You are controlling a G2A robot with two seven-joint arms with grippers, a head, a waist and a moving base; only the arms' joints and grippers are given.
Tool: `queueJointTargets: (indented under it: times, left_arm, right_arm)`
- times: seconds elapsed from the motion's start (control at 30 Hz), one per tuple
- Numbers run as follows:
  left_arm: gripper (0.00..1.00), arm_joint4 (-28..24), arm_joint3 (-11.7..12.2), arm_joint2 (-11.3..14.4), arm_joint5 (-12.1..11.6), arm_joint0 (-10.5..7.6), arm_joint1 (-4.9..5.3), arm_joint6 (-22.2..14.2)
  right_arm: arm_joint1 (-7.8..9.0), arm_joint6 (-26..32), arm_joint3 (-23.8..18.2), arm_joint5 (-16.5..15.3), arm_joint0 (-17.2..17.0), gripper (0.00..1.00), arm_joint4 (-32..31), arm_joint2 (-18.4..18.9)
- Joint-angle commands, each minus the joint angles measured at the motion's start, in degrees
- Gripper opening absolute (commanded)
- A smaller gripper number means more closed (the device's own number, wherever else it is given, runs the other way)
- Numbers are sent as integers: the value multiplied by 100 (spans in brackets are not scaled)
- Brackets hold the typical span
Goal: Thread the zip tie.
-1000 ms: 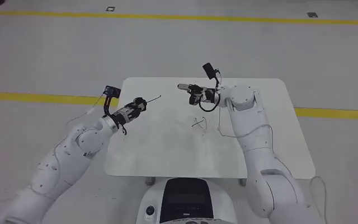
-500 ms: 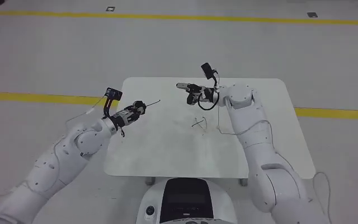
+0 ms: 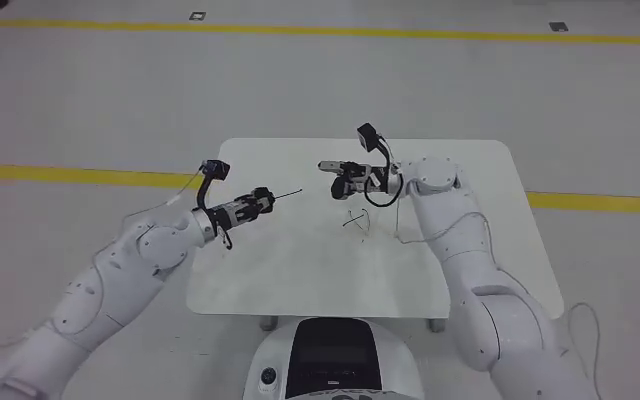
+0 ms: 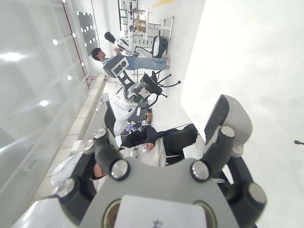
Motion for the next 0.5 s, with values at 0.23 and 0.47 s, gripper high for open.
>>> queueJointTargets:
  times: [0.23,0.47]
  left_arm:
    - [0,-674,26,-275,0,4,-27,-819]
    - [0,-728,47,-276,33,17,-34,-776]
  right_arm:
    - [22,362,506,-316,279,100,281,-139]
    - [22,362,506,-316,279,100,281,-139]
